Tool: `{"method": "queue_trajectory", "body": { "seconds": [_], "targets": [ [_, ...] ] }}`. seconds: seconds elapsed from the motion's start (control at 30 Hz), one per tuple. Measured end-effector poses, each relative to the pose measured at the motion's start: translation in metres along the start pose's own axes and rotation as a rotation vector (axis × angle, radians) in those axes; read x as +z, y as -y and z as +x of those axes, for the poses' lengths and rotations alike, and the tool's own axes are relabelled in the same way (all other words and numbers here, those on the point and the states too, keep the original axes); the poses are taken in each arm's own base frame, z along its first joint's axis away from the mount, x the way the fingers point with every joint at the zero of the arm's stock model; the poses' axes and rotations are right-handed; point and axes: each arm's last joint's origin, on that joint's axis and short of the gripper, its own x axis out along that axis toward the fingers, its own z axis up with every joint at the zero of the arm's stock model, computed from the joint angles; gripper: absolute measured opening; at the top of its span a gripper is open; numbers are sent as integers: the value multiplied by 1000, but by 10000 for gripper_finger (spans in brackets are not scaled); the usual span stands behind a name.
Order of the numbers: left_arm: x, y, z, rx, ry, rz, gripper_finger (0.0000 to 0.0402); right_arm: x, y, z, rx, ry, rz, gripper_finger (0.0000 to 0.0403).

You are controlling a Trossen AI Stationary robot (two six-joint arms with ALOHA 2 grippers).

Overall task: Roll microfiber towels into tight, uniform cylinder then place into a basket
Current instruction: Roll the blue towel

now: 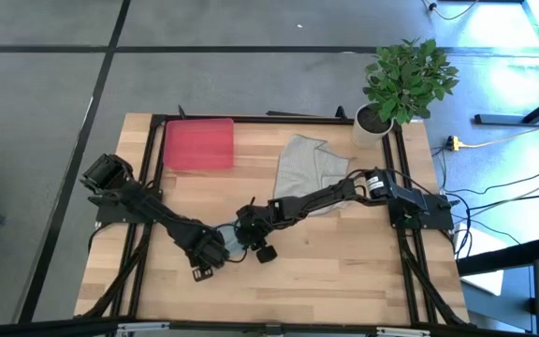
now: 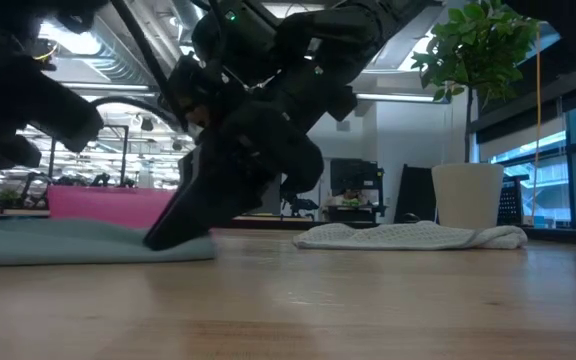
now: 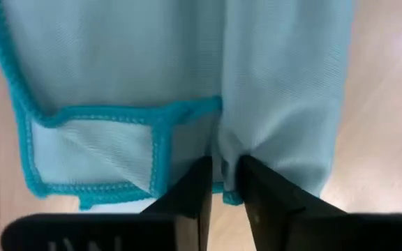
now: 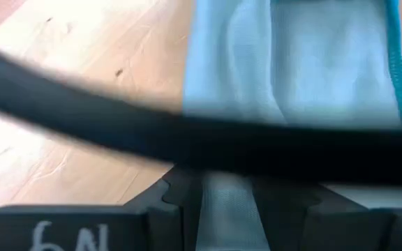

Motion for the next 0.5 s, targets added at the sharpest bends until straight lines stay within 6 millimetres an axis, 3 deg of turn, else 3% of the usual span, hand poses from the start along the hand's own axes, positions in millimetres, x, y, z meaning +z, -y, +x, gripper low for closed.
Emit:
{"method": "queue_trajectory", "body": {
  "seconds": [0.23, 0.37, 0.5],
  "targets": [
    [-2, 2, -36, 105, 71, 10, 75, 0, 0, 0, -1, -2, 0, 121],
    [-6, 15, -54, 77, 190, 53, 75, 0, 0, 0, -1, -2, 1, 121],
    [-15, 27, -54, 63, 294, 104, 75, 0, 0, 0, -1, -2, 1, 121]
  ]
}}
